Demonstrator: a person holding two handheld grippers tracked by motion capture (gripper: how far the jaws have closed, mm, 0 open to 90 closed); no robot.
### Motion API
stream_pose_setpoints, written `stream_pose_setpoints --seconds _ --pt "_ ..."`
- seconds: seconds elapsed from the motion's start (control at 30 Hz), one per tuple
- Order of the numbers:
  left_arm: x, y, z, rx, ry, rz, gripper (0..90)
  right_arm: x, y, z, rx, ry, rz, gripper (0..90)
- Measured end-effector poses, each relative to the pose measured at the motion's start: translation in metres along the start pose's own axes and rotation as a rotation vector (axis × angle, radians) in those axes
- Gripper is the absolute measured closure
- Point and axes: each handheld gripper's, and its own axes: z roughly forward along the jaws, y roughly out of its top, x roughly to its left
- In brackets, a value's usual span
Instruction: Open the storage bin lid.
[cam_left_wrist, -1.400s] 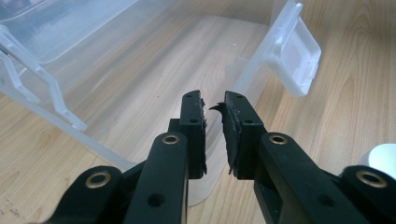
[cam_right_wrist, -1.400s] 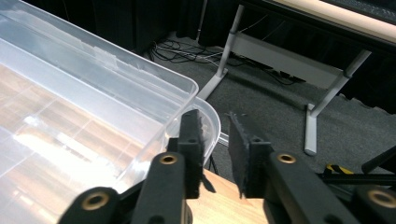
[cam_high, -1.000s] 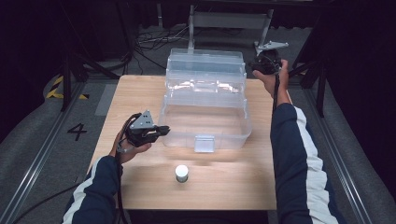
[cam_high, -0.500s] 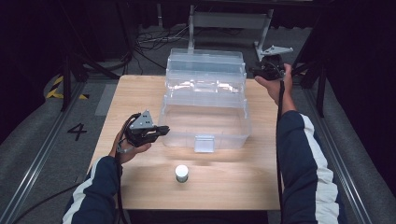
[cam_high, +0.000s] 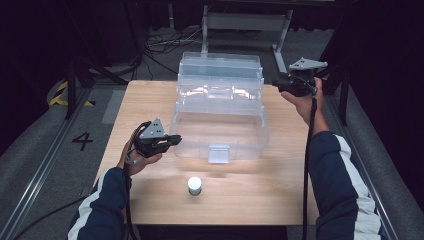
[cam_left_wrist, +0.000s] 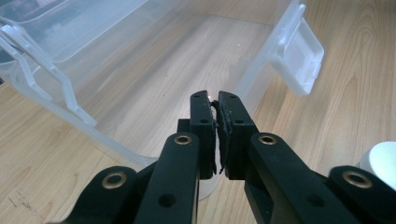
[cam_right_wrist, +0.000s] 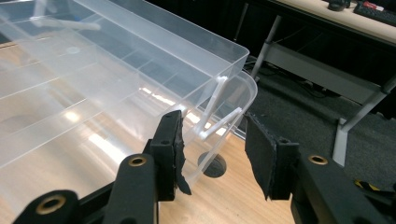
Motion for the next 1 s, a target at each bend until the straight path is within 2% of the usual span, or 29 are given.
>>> stream_pose_setpoints --seconds 0.17,0.3,0.43,0.47,0.53,0.6,0.8,1.0 --pt "0.0 0.0 0.0 0.002 0.004 0.001 85.5 0.005 -0.007 -0.011 -0.017 0.009 -0.008 57.1" --pt "-0.002 0.002 0.0 0.015 0.017 0.007 85.2 0.011 -0.013 -0.024 -0.033 0.061 -0.021 55.5" --pt "-0.002 0.002 0.001 0.016 0.017 0.006 84.8 0.018 -0.02 -0.035 -0.024 0.112 -0.051 54.3" --pt "-0.002 0.002 0.001 0.015 0.015 0.005 84.8 0.02 -0.022 -0.037 -0.027 0.102 -0.059 54.6" --pt "-0.002 0.002 0.001 0.015 0.016 0.004 84.8 0.024 -0.027 -0.041 -0.032 0.128 -0.064 55.2" --pt "-0.002 0.002 0.001 0.015 0.016 0.002 84.8 0.026 -0.029 -0.043 -0.038 0.129 -0.072 55.1" --pt "-0.004 0.003 0.0 0.024 0.03 0.011 84.8 0.034 -0.042 -0.052 -0.052 0.17 -0.057 53.9" --pt "-0.005 0.004 -0.001 0.027 0.036 0.013 85.6 0.043 -0.051 -0.061 -0.038 0.218 -0.065 51.8"
